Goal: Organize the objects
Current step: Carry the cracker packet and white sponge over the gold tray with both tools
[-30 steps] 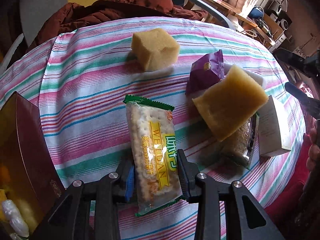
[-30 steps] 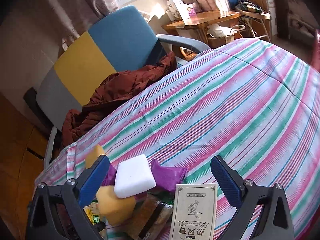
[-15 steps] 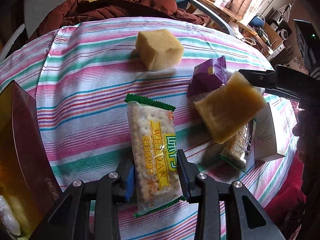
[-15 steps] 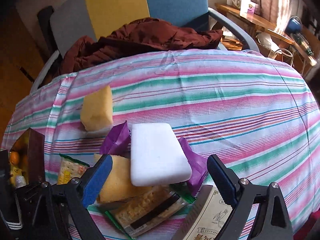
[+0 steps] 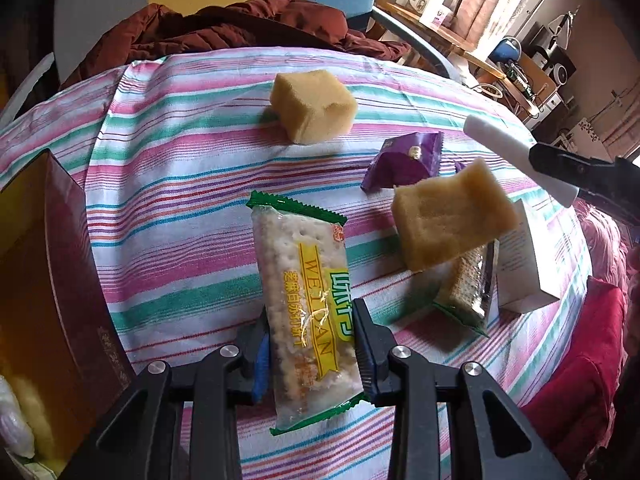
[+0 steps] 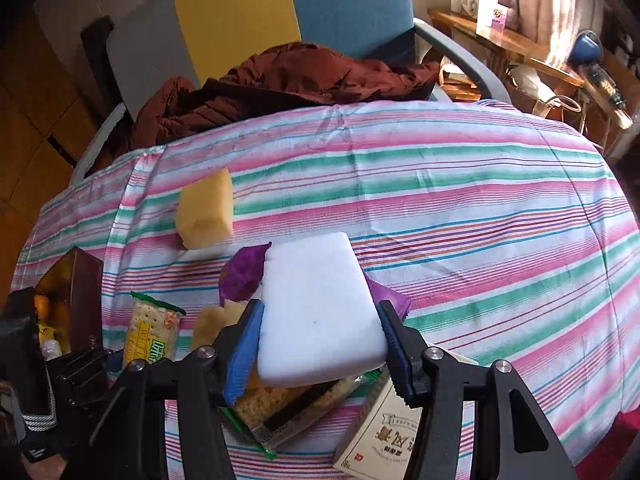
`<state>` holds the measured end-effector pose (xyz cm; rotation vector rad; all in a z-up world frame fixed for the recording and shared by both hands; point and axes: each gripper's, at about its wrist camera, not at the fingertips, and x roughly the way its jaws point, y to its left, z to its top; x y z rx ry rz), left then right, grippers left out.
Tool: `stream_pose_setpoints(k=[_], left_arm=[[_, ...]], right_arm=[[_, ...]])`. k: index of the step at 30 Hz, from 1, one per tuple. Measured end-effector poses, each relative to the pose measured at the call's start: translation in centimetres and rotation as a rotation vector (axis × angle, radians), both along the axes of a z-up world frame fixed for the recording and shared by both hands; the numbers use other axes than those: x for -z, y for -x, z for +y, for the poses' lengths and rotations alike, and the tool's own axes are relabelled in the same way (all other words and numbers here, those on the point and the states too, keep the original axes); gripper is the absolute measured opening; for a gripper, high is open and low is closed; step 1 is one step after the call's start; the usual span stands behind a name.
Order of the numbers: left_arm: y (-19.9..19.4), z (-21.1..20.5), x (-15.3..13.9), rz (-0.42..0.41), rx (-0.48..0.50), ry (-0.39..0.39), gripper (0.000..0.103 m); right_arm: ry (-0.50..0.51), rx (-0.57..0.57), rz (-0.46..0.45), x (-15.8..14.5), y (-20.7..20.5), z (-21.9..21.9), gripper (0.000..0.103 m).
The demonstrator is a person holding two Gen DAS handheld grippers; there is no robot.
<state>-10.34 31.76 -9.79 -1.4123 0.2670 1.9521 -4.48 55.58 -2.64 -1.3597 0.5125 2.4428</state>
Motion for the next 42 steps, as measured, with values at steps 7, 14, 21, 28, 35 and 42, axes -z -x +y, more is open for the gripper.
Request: stream_pose_setpoints(k=[7,14,21,28,35,42], left_arm=[[-2.6,-3.5,-3.3,0.045,-0.012,-0.094,0.035],[-4.2,-9.7,-6.4,0.091,-0.07,-0.16,0.035],[-2.6,-17.5,-8.0,0.112,-0.209,-0.186,0.035],[0.5,-24.6,-8.1,0.126,-0.333,-0.154,0.035],[4.1,-27.6,-7.3,0.128,-0.397,-0.1,0.035],[7.4,-28.7,-7.0,0.186,-0.458,-0.06,0.048]], right_arm=[[0.008,0.012,0.168,-4.1,-3.5,-3.4,0.057],[0.041,-0.11,0.236,-5.0,-3.6,-10.3,0.057],[0.081,-0.25,0.25,-4.5,-2.3,-17.7,0.057],[0.097,-0.386,0.203,-3.1,0.3,-24.1,0.057],[0.077,-0.483,0.153,-2.0,3.0,-28.7,0.058],[0.067,-0.473,0.156,-2.0,6.0,-31.0,0.061]])
